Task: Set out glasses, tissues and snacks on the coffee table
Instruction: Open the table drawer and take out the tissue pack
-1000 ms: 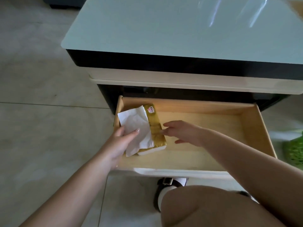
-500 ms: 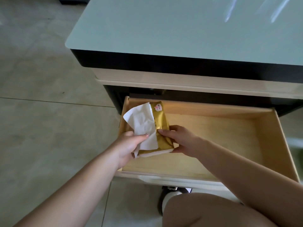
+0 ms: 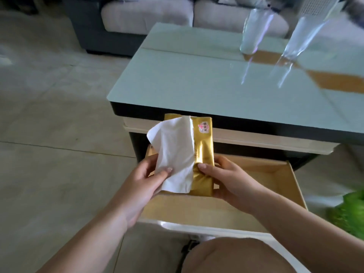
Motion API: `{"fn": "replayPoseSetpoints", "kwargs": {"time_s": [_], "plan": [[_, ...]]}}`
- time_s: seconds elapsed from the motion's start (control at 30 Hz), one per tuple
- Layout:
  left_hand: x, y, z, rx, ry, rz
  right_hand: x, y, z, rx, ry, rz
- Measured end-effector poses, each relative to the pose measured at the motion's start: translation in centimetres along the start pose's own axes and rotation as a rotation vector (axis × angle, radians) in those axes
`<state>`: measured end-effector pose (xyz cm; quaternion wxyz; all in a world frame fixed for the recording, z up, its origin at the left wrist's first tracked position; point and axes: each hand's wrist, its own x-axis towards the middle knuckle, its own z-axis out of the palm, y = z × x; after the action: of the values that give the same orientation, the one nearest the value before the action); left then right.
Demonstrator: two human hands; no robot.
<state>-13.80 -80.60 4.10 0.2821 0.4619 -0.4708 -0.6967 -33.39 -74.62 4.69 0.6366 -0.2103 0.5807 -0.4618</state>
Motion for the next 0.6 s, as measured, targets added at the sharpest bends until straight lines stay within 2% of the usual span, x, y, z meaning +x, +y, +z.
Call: {"fn": "replayPoseSetpoints", "kwargs": {"time_s": [0.17,0.4,0.6], "plan": [[0.5,4.5,2.8,-0.004,-0.04,0.067,-2.6,-4.7,0.4,-0.018,0.072,-0.064],[0.6,8.8,5.5,-0.108,-0.218,0.078,-5.2,-7.6,-1.0,-0.024,0.049,-0.063],[2.4,11.8,7.8,-0.043,-0.188,0.176,-5.4,-11.7,-2.6,-0.095,0.114,-0.173]]}}
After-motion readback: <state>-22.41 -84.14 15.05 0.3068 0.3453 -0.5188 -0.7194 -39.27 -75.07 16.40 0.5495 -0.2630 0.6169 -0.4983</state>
